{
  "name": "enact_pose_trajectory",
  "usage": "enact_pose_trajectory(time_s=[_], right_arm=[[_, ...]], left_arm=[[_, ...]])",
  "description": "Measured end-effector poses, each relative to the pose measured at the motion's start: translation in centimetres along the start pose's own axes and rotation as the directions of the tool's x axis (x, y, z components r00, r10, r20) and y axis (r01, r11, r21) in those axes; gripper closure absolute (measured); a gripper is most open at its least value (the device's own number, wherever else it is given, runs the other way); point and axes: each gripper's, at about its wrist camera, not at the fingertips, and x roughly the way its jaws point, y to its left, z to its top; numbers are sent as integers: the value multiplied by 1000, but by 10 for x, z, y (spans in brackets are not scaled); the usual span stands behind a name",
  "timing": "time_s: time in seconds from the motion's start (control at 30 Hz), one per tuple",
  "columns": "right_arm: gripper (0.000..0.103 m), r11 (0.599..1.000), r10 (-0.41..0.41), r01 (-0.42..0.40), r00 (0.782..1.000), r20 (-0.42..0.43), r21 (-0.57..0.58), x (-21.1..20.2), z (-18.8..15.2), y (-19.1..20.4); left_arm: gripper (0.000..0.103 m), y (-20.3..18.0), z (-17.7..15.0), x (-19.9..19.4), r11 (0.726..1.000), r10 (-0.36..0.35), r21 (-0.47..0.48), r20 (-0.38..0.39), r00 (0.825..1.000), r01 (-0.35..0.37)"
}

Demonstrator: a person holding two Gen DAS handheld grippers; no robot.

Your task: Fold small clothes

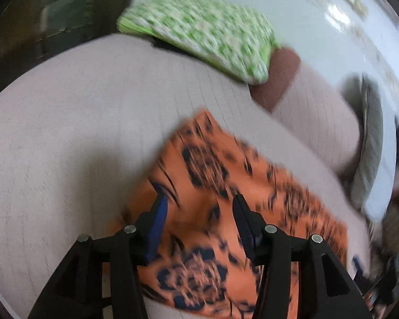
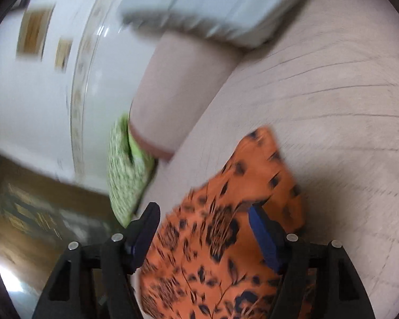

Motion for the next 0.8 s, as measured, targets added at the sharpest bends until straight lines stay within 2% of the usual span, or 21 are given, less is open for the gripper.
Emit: enact_pose_trajectory(time_s=[0.07,0.13,0.23,0.3,0.43,0.53,0.6,0.63,0.67,0.73,0.77,0.8], right_arm=[[33,998,-18,14,998,-61,-62,16,-16,19],[33,994,-56,45,992,-112,-101,26,-31,23],[34,981,-138,109,972,-188,-159,46,-56,25],[36,964,-222,180,950,-220,-194,56,-68,17],[37,915,-318,246,927,-198,-320,56,-81,21],[36,874,-368,277,914,-172,-399,59,-91,28],[36,834,-410,303,900,-150,-462,63,-97,35],[36,809,-430,315,893,-133,-497,65,-102,37],[35,773,-454,328,884,-113,-542,69,-109,41],[35,701,-499,358,864,-66,-617,71,-120,47],[35,652,-528,381,849,-31,-656,71,-129,51],[35,624,-543,396,840,-9,-673,68,-134,54]], left_arm=[[51,-2,-8,15,998,47,37,-63,997,-45],[52,5,-11,28,996,78,45,-94,993,-74],[52,15,-7,35,998,58,22,-109,992,-56],[52,16,-5,34,998,53,33,-114,992,-50],[52,10,-4,40,990,83,121,-111,990,-69],[49,1,-9,46,971,119,216,-80,990,-99],[41,-7,-15,46,957,133,268,-61,989,-112],[33,-12,-19,46,946,139,303,-53,989,-117],[29,-17,-24,47,933,154,334,-44,987,-131],[29,-27,-35,45,895,217,401,-7,976,-196],[28,-31,-41,41,876,250,423,12,968,-231],[28,-33,-44,38,869,263,429,17,965,-245]])
